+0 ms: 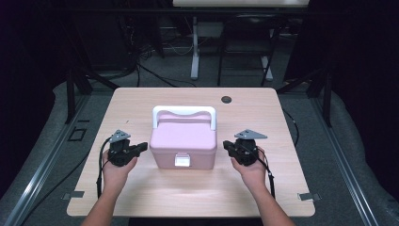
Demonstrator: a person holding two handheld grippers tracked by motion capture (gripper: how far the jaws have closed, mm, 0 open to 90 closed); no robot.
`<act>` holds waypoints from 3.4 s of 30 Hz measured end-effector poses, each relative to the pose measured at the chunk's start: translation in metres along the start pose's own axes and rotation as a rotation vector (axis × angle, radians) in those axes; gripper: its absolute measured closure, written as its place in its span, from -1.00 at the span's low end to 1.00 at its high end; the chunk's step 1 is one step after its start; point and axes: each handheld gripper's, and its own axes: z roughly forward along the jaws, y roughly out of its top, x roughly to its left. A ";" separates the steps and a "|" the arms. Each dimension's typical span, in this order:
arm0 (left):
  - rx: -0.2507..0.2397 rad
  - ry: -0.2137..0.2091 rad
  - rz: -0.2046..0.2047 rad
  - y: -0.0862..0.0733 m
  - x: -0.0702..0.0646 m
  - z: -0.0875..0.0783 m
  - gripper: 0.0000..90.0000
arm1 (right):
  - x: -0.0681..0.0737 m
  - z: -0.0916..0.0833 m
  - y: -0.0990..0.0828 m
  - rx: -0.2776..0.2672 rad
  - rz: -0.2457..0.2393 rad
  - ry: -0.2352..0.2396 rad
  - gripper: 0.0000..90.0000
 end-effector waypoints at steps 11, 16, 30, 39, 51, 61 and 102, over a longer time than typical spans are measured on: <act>0.022 -0.009 0.040 -0.005 -0.005 0.007 0.99 | 0.008 0.010 -0.007 0.017 -0.024 0.003 0.98; 0.024 -0.021 0.056 -0.006 -0.010 0.008 0.99 | 0.013 0.012 -0.007 0.013 -0.028 0.018 0.99; 0.036 -0.008 0.086 -0.007 -0.018 0.004 1.00 | 0.019 0.014 -0.009 0.026 -0.033 0.032 1.00; 0.046 0.017 0.108 -0.005 -0.022 0.004 1.00 | 0.021 0.014 -0.008 0.027 -0.060 0.011 1.00; 0.065 -0.005 0.102 -0.008 -0.029 -0.001 1.00 | 0.023 0.008 -0.009 0.053 -0.064 -0.002 1.00; 0.081 -0.032 0.101 -0.015 -0.036 -0.009 1.00 | 0.027 -0.008 -0.017 0.076 -0.082 0.020 1.00; 0.108 -0.081 0.118 -0.039 -0.053 -0.041 1.00 | 0.044 -0.042 -0.040 0.102 -0.137 0.083 1.00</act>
